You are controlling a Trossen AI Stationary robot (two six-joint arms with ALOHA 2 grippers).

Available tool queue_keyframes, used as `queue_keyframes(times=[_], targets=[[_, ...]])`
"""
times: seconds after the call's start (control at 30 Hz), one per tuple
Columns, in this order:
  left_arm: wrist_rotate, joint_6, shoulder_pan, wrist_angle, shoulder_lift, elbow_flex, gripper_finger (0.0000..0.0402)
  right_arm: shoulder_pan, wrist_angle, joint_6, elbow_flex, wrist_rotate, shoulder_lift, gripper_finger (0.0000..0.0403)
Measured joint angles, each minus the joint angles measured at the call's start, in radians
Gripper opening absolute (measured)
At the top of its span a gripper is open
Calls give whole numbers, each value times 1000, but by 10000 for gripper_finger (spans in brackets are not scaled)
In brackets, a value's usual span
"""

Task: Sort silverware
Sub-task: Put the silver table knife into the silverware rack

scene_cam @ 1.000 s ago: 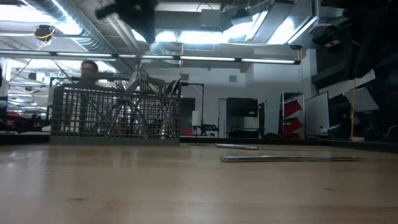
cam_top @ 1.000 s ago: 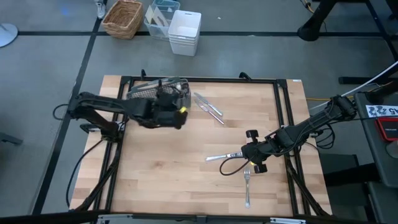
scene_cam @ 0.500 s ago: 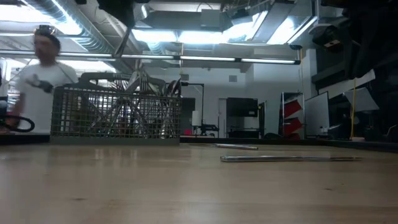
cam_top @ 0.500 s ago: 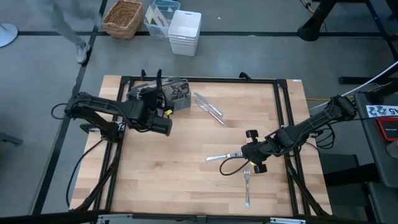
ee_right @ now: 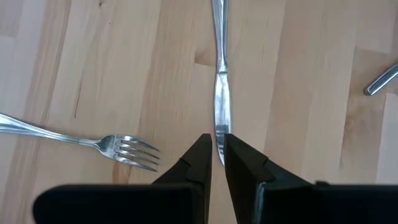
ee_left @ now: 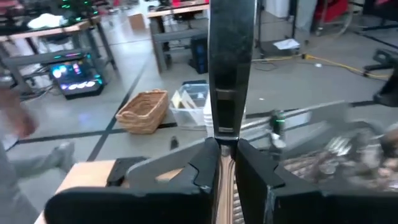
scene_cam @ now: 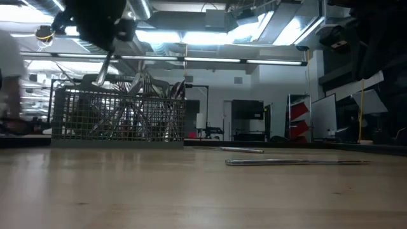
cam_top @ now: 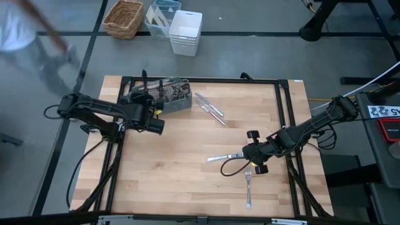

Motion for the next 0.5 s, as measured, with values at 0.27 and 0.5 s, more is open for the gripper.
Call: queue_keyframes(times=[0.27,0.5], targets=[[-24,-127,72,183,-5,-225,42,0,29,0,0,25,0,46],[-17,-23,103,415,-4,-312,44,0,30,80,0,25,0,46]])
